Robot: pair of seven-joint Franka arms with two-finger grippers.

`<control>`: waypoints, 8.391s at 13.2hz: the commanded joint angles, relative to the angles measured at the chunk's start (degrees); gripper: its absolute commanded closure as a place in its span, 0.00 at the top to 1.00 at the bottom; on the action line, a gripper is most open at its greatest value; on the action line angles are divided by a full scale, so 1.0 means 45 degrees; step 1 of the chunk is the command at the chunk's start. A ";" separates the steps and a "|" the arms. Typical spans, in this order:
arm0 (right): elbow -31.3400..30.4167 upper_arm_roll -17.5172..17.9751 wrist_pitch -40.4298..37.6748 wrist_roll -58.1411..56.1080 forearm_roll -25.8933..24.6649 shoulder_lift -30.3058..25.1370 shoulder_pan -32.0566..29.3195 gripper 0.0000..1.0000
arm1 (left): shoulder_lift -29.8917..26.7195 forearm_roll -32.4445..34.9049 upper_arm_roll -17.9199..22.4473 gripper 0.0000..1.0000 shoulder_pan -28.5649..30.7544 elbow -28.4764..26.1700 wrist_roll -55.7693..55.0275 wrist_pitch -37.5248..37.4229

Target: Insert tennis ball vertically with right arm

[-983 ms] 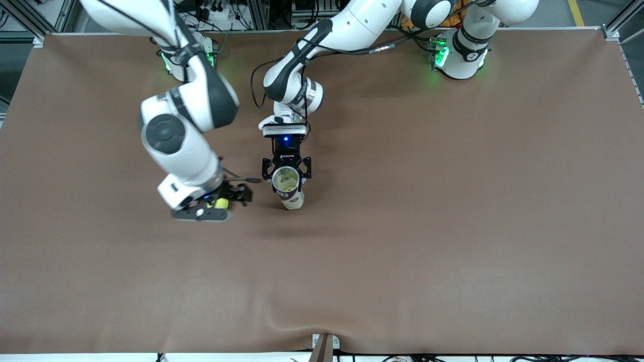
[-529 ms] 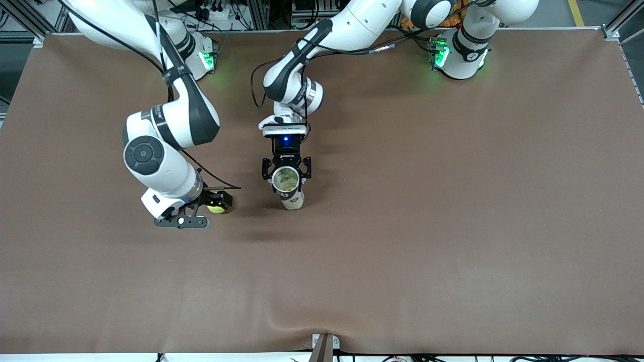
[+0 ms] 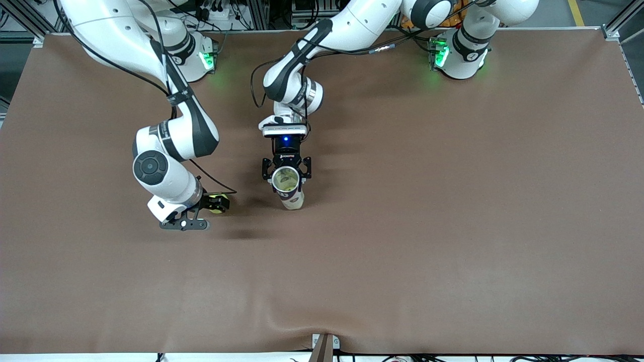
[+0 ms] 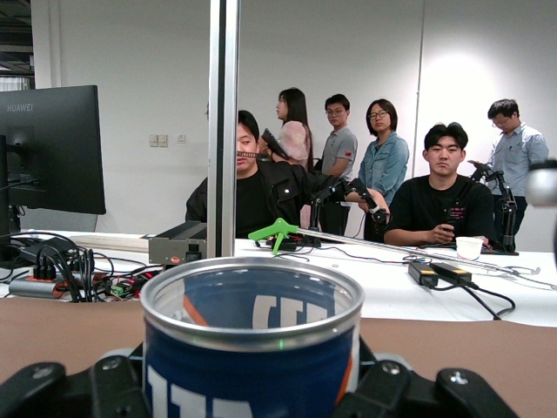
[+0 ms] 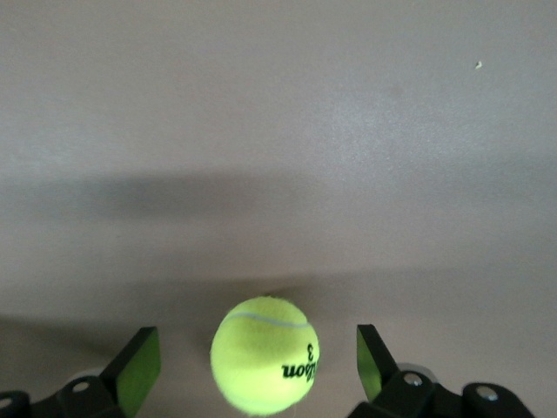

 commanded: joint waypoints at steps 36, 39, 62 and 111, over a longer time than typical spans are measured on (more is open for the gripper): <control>0.2434 0.0381 -0.1944 0.6166 0.0028 -0.1841 0.4465 0.08 | -0.0030 0.0055 0.0000 0.74 -0.0018 0.0101 -0.0171 -0.0097; 0.2453 0.0361 -0.1828 0.6440 -0.0088 -0.1588 0.4721 0.08 | -0.0011 0.0055 0.0000 0.74 -0.0018 0.0101 -0.0171 -0.0097; 0.3098 0.0225 -0.1944 0.4900 -0.0226 -0.1450 0.3181 1.00 | -0.0011 0.0055 0.0000 0.79 -0.0018 0.0101 -0.0152 -0.0097; 0.3098 0.0068 -0.9523 -0.4966 0.0634 -0.7134 -0.4225 1.00 | -0.2022 -0.7927 -0.3223 1.00 -0.0643 0.0976 0.8120 -0.1229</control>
